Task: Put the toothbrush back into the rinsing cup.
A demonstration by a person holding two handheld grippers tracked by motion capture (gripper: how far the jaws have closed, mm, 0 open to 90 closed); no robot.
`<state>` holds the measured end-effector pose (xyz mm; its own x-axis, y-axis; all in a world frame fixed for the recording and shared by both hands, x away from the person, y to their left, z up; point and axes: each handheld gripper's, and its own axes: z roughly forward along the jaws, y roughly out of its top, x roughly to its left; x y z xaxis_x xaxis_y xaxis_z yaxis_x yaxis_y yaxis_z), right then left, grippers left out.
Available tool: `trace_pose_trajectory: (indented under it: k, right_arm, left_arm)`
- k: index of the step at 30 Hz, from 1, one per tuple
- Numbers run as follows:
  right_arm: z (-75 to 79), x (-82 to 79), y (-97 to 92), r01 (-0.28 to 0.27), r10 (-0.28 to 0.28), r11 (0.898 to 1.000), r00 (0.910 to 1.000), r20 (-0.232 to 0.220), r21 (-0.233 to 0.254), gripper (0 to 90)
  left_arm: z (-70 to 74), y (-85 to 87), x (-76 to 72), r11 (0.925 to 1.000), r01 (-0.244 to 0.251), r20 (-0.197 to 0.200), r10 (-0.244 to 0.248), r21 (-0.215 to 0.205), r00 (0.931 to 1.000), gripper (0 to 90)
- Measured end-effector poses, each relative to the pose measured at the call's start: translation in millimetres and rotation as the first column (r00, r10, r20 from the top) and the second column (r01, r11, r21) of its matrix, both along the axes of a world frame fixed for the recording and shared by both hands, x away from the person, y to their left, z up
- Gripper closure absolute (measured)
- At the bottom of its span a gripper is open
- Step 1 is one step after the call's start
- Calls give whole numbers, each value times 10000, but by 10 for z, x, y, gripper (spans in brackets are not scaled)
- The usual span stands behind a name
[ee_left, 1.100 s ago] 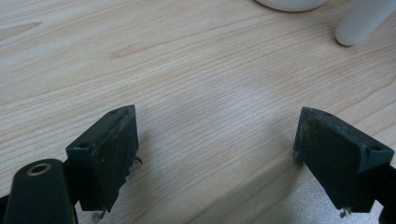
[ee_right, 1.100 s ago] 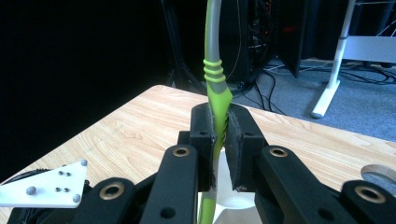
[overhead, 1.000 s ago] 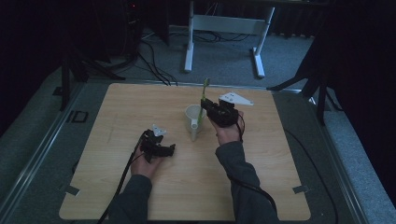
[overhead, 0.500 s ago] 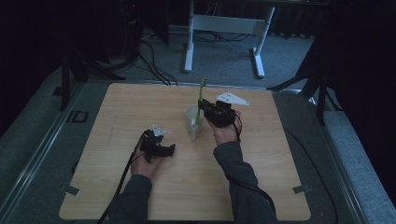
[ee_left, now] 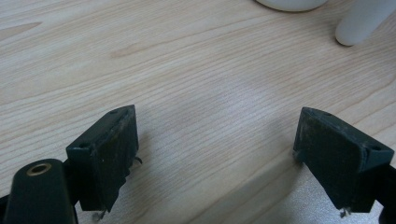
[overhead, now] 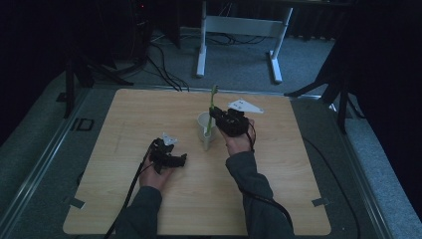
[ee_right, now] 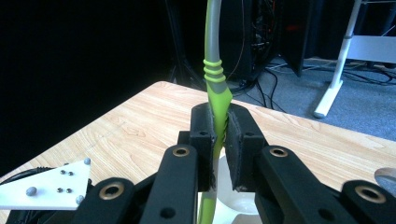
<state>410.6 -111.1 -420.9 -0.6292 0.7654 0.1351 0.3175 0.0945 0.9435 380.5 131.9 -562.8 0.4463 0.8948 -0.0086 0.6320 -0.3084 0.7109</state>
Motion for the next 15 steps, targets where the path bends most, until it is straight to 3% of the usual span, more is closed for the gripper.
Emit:
trace_pose_trajectory:
  k: [15]
  right_arm:
    - [-49, -4, 31, 20, -20, 10000, 10000, -4, -42, 817]
  left_arm:
    - [0, 0, 0, 10000, 4, -3, -4, 4, 10000, 142]
